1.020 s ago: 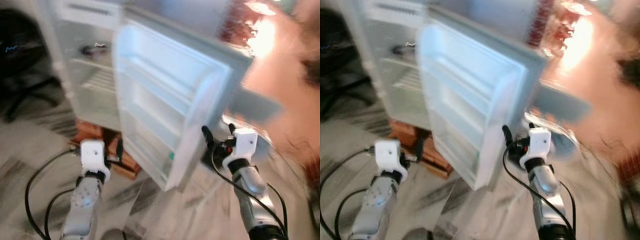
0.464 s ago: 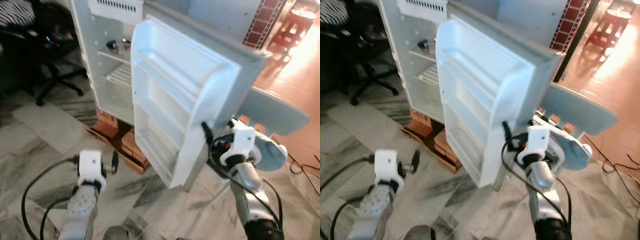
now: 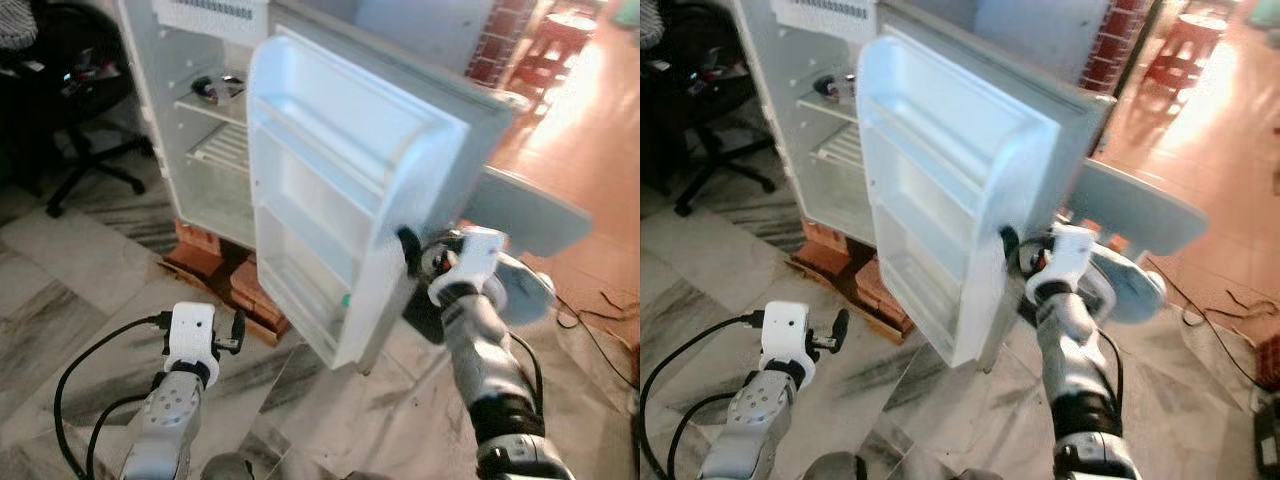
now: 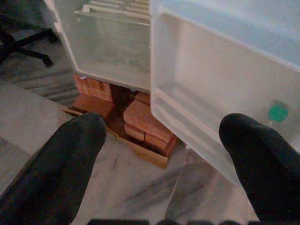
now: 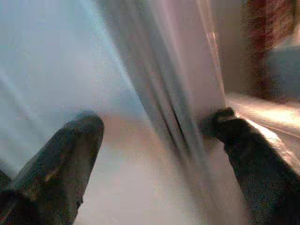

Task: Restocking fridge

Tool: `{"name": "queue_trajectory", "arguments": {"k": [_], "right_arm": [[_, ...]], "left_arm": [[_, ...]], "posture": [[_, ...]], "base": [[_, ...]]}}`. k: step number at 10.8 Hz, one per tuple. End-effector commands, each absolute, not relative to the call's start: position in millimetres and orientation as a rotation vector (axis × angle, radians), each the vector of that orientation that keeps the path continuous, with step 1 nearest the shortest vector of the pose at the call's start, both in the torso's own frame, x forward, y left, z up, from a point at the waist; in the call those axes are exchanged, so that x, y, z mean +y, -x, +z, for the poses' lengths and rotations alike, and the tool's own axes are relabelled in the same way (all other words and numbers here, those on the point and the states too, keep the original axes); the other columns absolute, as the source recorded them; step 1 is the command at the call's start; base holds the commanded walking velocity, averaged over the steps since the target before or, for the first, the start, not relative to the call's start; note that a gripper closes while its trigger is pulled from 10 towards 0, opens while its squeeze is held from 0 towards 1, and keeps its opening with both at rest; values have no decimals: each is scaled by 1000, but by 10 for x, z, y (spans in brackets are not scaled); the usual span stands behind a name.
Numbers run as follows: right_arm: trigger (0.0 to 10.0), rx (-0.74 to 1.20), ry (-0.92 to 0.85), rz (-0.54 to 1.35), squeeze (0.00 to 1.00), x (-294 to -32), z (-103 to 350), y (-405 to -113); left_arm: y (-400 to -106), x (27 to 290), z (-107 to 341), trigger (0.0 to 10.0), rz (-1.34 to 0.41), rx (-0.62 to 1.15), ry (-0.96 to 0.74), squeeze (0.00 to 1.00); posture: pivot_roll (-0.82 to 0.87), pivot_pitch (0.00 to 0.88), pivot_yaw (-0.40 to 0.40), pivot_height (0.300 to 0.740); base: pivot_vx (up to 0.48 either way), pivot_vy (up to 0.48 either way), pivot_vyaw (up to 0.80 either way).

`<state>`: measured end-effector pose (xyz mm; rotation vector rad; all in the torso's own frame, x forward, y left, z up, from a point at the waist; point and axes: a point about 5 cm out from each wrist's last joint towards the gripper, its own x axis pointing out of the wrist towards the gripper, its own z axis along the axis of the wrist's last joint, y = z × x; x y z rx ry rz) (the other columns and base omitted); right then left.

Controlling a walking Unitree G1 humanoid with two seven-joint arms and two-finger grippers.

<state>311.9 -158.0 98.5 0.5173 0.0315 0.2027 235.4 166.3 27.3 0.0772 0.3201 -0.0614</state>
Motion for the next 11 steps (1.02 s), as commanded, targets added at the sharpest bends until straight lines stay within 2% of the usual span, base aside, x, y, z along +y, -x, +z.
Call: {"name": "queue_trajectory", "arguments": {"k": [1,2,3,5,8,10,11], "right_arm": [[10000,-175,-713,731,0,-1023,1666,-2967],[10000,-188,-738,814,0,-983,1739,-2881],[10000,-163,-777,1003,0,-958,1801,-2664],[10000,13,-649,973,0,-1070,1456,-2595],[10000,168,-545,1074,0,-1135,1195,-2333],[10000,211,-441,985,0,-1171,997,-2382],[10000,208,-406,957,0,-1182,968,-2419]], "left_arm": [[-2353,1634,256,10000,-83,335,-85,0],[-2352,1633,255,10000,-84,336,-86,0],[-2350,1635,248,10000,-87,340,-88,0],[-2357,1629,232,10000,-95,346,-93,0],[-2348,1645,228,10000,-91,345,-96,0],[-2366,1709,257,10000,-53,327,-98,0],[-2358,1659,250,10000,-113,340,-76,0]], "posture": [[156,26,-67,740],[156,26,-68,740],[154,25,-67,740],[151,23,-64,740],[149,23,-62,740],[152,24,-65,740],[156,28,-66,740]], "base": [[0,0,0],[0,0,0],[0,0,0],[0,0,0],[0,0,0],[0,0,0],[0,0,0]]}}
